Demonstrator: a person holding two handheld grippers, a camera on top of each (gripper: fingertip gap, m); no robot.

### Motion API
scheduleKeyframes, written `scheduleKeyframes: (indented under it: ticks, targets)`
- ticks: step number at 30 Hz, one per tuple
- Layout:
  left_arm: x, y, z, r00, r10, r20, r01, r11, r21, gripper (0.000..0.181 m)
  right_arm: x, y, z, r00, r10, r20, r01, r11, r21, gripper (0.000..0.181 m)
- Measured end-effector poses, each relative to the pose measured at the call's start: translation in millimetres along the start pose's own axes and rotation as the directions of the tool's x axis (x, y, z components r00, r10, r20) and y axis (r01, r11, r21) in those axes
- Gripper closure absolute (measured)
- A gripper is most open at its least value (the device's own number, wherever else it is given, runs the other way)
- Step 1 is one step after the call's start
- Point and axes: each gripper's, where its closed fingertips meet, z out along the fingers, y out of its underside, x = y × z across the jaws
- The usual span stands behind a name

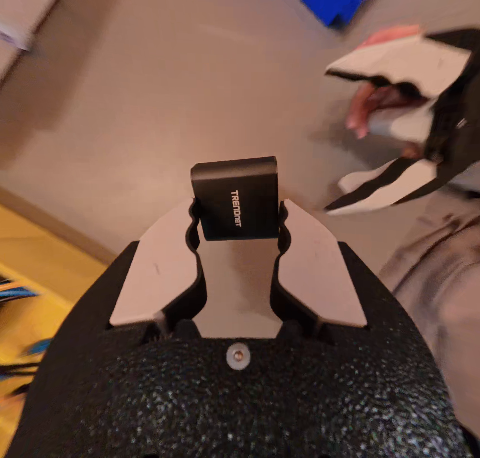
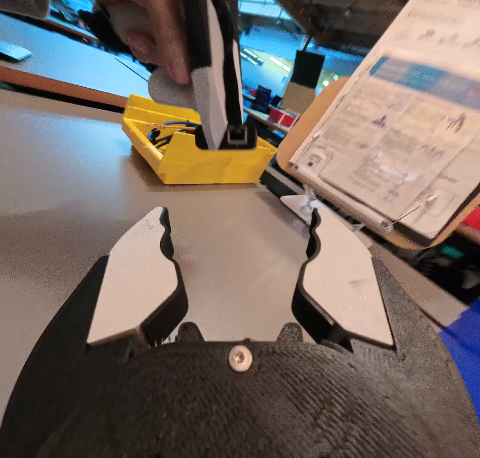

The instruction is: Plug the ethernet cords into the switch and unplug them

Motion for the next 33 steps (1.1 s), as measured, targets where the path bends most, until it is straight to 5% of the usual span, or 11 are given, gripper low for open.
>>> scheduleKeyframes:
  ticks: [4,10,15,23,33]
  targets:
    - [48,-7,24,0.999,-0.036,-0.032,0.036,0.999,-0.001,0.123,-14,-7,-9,0.972,-0.199,-0.120,0.200,0.980,-0.010,0.081]
    - [90,-17,33,0.999,-0.003,-0.047,0.002,1.000,-0.010,0.123,-8,-3,-19,0.986,-0.101,-0.129,0.096,0.995,-0.041,0.091]
    - [94,-19,36,1.000,0.000,-0.007,0.000,0.999,-0.035,0.123,-6,-2,-24,0.993,-0.068,-0.098,0.068,0.998,-0.005,0.121]
    - [91,-17,47,1.000,-0.018,0.025,0.019,0.997,-0.072,0.123,-4,-2,-25,0.980,-0.147,-0.135,0.146,0.989,-0.022,0.118]
    - [97,-26,42,1.000,-0.016,0.016,0.016,1.000,0.001,0.121,0,-10,-31,0.993,-0.042,-0.111,0.051,0.996,0.074,0.119]
